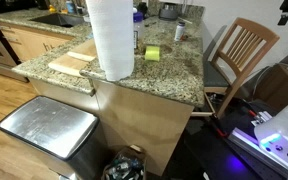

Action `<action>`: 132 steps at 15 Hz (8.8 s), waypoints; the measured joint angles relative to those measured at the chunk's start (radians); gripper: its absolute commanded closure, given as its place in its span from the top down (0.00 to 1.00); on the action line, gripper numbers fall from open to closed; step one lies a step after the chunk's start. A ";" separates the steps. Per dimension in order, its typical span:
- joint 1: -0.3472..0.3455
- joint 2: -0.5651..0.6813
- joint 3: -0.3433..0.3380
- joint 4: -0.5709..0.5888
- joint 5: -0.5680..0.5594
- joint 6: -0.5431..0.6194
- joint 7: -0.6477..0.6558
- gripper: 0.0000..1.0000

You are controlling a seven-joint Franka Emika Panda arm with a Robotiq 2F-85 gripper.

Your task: Move the bottle forward.

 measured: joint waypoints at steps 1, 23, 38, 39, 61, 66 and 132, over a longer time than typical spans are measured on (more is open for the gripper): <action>0.000 0.000 0.000 0.000 0.000 0.000 0.000 1.00; 0.018 -0.276 0.022 0.030 0.013 0.182 -0.145 1.00; 0.206 0.044 0.254 0.064 0.212 0.655 0.043 1.00; 0.202 0.052 0.258 0.054 0.205 0.681 0.056 1.00; 0.143 0.722 0.360 0.267 0.070 1.297 0.379 1.00; 0.139 0.848 0.355 0.392 0.030 1.303 0.441 1.00; 0.177 0.837 0.345 0.236 -0.148 1.293 0.629 1.00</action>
